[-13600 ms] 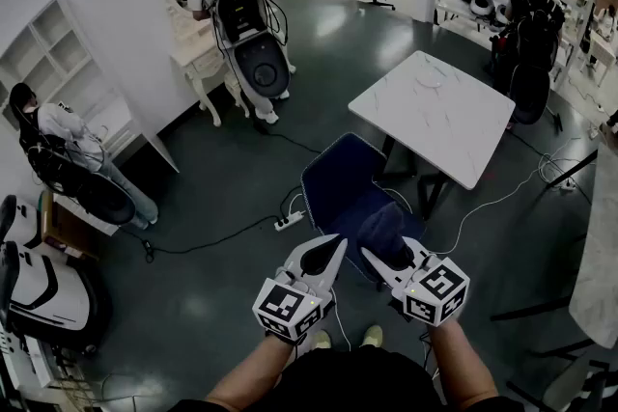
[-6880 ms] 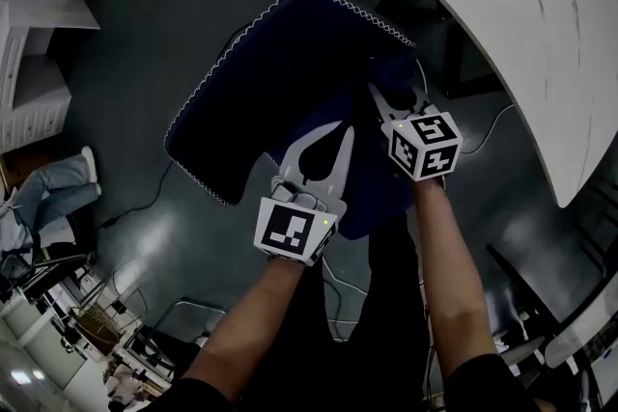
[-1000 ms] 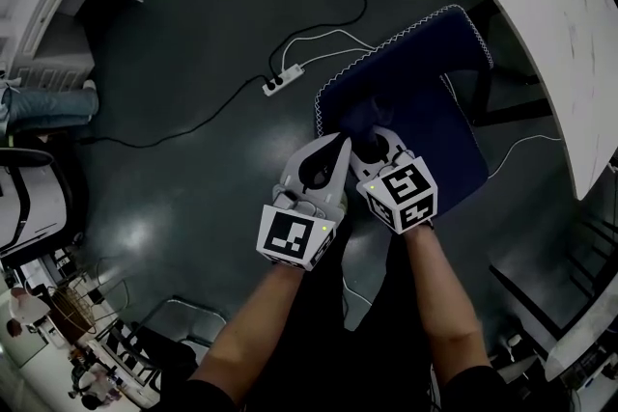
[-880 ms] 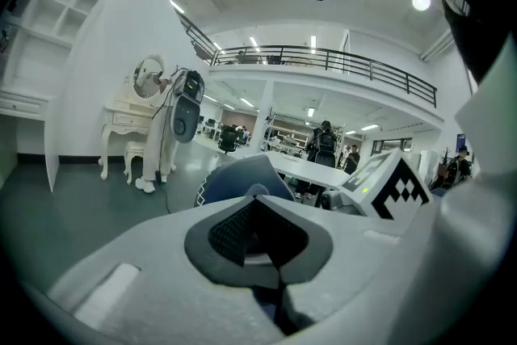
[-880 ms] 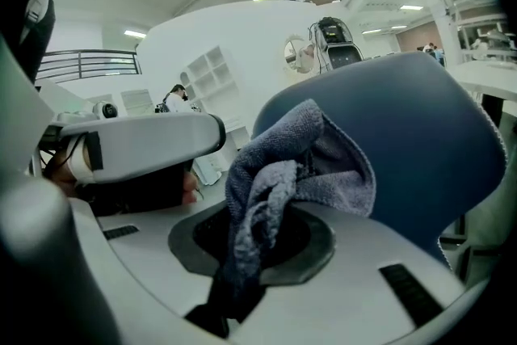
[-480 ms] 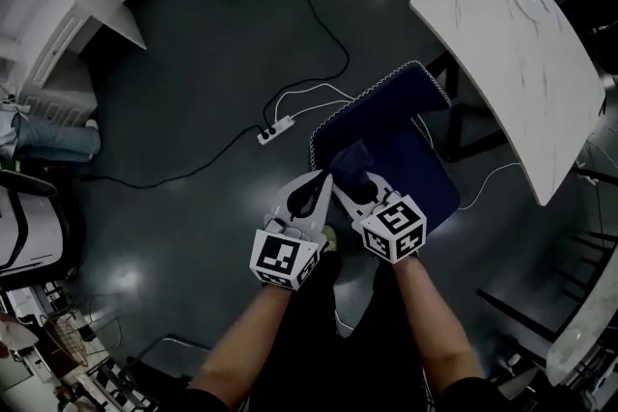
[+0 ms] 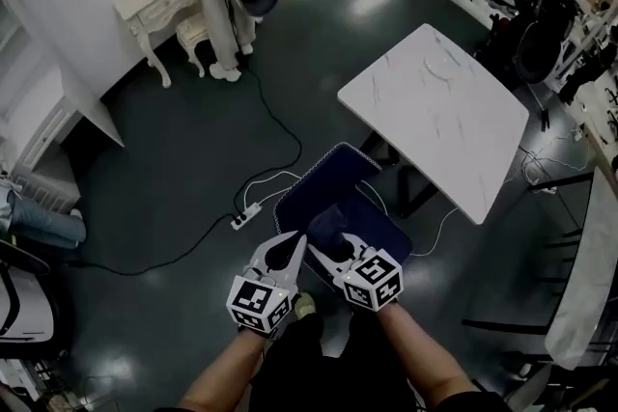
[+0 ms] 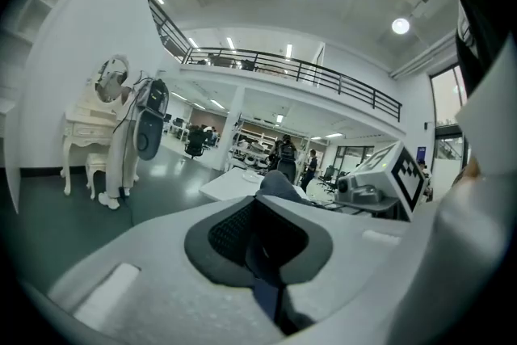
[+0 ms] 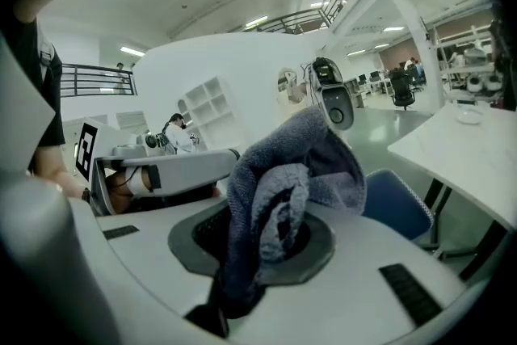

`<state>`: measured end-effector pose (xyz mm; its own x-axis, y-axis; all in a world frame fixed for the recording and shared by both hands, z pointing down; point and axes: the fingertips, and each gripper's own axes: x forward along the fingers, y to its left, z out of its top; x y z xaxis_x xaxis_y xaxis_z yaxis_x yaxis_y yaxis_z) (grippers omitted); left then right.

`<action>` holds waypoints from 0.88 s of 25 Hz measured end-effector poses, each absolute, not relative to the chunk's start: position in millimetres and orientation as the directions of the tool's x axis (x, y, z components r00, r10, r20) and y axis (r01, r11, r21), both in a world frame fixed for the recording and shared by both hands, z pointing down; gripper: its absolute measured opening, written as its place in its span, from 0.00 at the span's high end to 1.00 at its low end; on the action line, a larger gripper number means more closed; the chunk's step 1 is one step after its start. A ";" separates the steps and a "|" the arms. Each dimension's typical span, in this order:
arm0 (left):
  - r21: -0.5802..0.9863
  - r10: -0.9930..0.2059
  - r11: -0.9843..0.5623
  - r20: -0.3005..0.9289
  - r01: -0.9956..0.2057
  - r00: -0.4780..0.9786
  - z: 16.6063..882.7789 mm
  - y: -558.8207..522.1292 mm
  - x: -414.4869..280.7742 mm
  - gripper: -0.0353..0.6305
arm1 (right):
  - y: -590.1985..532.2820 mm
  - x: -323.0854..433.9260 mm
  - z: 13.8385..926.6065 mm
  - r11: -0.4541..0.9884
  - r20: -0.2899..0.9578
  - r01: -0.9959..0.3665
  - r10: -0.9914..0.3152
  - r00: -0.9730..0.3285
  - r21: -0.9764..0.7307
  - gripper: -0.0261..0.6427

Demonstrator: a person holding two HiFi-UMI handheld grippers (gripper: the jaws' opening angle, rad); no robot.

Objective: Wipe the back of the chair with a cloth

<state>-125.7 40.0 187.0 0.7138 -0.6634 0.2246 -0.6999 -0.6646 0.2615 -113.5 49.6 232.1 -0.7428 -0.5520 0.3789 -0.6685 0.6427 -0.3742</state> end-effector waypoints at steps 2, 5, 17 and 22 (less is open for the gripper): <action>0.249 -0.636 -0.700 0.209 -0.669 0.743 163.4 40.0 -116.0 0.94 | 49.8 -103.7 205.8 0.642 0.367 -0.679 -0.573 -0.733 -0.355 0.84; 0.220 -0.621 -0.728 0.189 -0.649 0.760 132.9 39.4 -105.2 0.94 | 50.1 -92.0 170.4 0.658 0.348 -0.684 -0.590 -0.729 -0.316 0.84; 0.153 -0.610 -0.770 0.108 -0.619 0.785 51.5 55.9 -64.7 0.94 | 69.1 -57.7 87.5 0.704 0.327 -0.680 -0.606 -0.725 -0.204 0.84; 0.139 -0.615 -0.771 0.086 -0.621 0.783 25.9 53.3 -56.9 0.94 | 68.7 -51.4 63.5 0.714 0.302 -0.675 -0.612 -0.731 -0.187 0.84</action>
<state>-56.9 53.3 25.9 0.7834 -0.6155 0.0863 -0.6212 -0.7712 0.1388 -51.4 68.7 63.5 -0.7310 -0.6117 0.3024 -0.6748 0.7138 -0.1871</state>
